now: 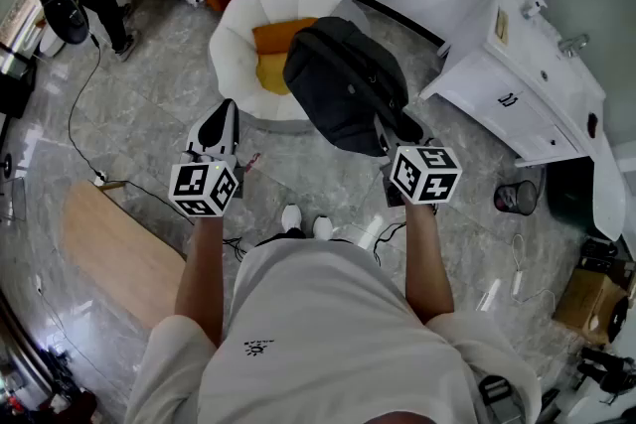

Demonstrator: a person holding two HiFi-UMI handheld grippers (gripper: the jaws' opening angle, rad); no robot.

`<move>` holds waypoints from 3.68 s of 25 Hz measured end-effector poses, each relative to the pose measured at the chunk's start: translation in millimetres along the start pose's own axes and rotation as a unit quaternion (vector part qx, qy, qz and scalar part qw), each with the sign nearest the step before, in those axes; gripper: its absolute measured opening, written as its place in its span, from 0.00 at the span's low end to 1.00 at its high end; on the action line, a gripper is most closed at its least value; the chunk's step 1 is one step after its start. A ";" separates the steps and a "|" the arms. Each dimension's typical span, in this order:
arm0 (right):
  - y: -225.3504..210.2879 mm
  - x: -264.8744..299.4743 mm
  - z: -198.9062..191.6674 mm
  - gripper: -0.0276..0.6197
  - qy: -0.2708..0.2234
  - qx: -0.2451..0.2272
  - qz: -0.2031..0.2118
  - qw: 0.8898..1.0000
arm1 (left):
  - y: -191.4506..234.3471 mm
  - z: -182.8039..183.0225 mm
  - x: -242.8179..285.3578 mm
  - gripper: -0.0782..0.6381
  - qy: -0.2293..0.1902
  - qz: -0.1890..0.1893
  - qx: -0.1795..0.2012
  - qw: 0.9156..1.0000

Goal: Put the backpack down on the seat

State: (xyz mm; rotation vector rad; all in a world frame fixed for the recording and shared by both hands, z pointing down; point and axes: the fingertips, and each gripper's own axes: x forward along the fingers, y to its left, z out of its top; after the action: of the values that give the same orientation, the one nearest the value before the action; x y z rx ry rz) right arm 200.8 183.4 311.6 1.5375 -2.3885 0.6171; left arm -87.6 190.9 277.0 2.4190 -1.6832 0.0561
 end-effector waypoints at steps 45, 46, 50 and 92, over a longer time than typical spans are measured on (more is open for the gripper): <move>61.9 43.3 10.0 0.24 -0.002 0.017 -0.001 1.000 | 85.6 -21.4 -2.1 0.13 0.011 -0.025 -0.008 1.000; 63.9 43.9 11.3 0.24 -0.002 0.017 0.000 1.000 | 87.2 -21.6 -2.4 0.13 0.011 -0.024 -0.009 1.000; 67.1 47.3 14.5 0.24 -0.003 0.015 0.005 1.000 | 89.5 -23.0 -1.8 0.13 0.013 -0.022 -0.006 1.000; -57.0 325.8 116.1 0.24 0.063 -0.030 0.142 0.987 | 145.9 -9.8 235.7 0.13 0.058 0.090 -0.019 0.994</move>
State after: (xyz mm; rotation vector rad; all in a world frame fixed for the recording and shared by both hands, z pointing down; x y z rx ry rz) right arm 118.9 -154.5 356.0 1.1061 -2.5221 0.6706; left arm -139.6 -74.2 339.8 2.1860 -1.8261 0.1861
